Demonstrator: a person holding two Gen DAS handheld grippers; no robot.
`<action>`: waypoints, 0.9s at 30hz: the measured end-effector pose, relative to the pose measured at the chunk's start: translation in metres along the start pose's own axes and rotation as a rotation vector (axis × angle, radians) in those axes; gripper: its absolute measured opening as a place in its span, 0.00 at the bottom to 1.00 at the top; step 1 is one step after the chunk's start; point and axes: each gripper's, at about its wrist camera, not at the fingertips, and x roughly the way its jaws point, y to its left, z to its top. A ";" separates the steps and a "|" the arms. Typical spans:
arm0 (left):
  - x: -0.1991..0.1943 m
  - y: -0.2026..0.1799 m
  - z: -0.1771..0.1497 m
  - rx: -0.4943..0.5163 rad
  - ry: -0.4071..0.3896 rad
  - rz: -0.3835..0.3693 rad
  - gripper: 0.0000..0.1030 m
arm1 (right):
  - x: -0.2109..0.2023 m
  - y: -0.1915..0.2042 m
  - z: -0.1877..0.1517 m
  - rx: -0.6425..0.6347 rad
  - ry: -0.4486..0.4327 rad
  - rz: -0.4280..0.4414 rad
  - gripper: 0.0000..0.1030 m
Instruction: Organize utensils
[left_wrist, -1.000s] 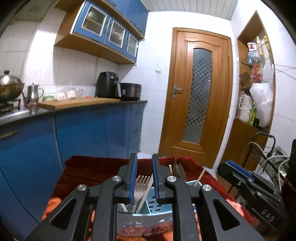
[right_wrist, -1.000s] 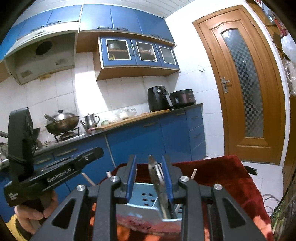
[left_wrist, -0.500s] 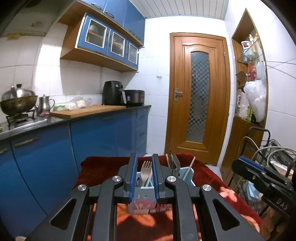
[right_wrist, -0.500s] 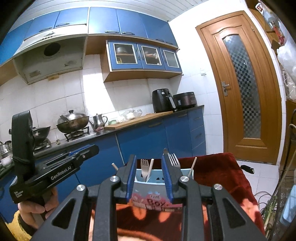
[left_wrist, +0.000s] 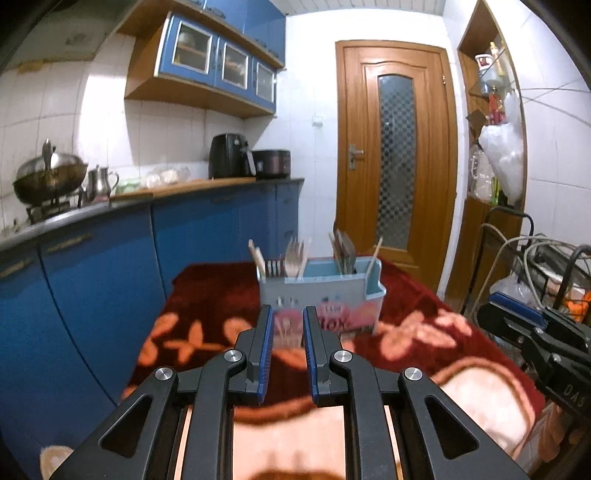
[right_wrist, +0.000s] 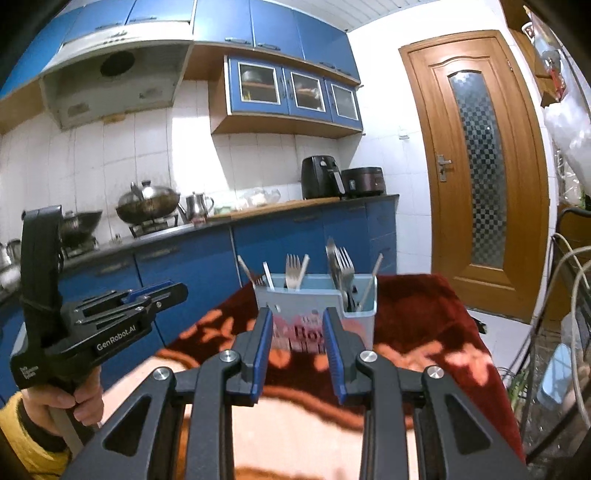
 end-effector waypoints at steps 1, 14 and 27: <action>0.001 0.001 -0.006 -0.004 0.005 0.003 0.15 | 0.000 0.000 -0.007 0.003 0.009 -0.008 0.30; 0.046 0.011 -0.062 -0.062 0.051 0.058 0.17 | 0.028 -0.014 -0.070 0.018 0.068 -0.081 0.50; 0.051 0.013 -0.075 -0.094 0.053 0.102 0.61 | 0.031 -0.013 -0.081 -0.031 -0.022 -0.192 0.95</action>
